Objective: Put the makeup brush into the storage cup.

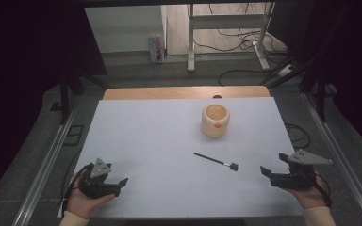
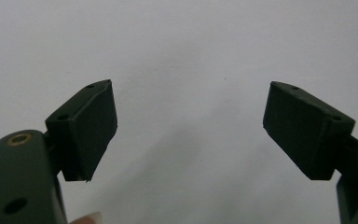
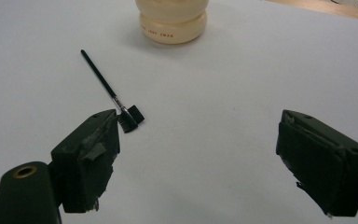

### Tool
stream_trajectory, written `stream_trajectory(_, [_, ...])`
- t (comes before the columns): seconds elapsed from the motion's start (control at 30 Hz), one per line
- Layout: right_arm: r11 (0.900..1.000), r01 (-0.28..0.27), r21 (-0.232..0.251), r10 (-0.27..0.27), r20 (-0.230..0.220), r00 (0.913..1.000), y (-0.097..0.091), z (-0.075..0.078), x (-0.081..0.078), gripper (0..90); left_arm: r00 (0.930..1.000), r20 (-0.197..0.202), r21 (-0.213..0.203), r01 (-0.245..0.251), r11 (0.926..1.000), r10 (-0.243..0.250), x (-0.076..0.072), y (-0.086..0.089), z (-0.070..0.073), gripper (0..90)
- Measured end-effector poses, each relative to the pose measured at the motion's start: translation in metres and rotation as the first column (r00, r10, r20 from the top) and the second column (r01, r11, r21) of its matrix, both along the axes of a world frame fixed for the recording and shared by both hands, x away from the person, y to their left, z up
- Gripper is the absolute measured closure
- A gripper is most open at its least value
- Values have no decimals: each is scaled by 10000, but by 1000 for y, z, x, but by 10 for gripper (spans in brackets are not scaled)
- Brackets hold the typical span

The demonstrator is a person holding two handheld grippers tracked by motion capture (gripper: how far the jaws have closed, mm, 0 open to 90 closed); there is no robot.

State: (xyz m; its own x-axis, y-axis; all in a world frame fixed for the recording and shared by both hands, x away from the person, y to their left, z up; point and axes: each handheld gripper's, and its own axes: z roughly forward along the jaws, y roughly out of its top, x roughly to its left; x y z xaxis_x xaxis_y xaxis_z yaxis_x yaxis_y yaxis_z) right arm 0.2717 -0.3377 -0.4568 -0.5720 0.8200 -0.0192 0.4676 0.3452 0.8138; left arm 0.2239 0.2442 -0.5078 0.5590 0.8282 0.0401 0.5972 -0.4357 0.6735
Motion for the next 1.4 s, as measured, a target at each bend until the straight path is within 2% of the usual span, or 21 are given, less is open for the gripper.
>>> stream_trajectory(0.23, [9996, -109, -257, 106, -117, 9999, 2, 2, -3, 152, 10000, 74, -108, -10, 9999, 11, -1, 0, 3, 183])
stream_trajectory(0.53, [9997, -175, -168, 171, -243, 9996, 6, 4, 2, 153, 9999, 71, -90, -139, 9999, 139, -6, 3, 3, 183])
stream_trajectory(0.7, [9996, -231, -132, 228, -239, 9995, 7, 6, 1, 160, 10000, 51, -82, -62, 9999, 63, -4, 1, 2, 183])
stream_trajectory(0.83, [9999, -78, -91, 76, -245, 9997, 3, 8, 1, 171, 10000, 31, -86, -18, 10000, 18, -3, 0, 1, 182])
stream_trajectory(1.0, [9999, -56, -132, 53, -175, 9998, 4, 12, 0, 172, 10000, 84, -23, -23, 10000, 24, -6, 1, 3, 183])
stream_trajectory(1.4, [9990, -306, -310, 302, -122, 9995, 14, 22, 6, 195, 9999, 31, -44, -105, 9999, 105, -11, 3, 1, 182])
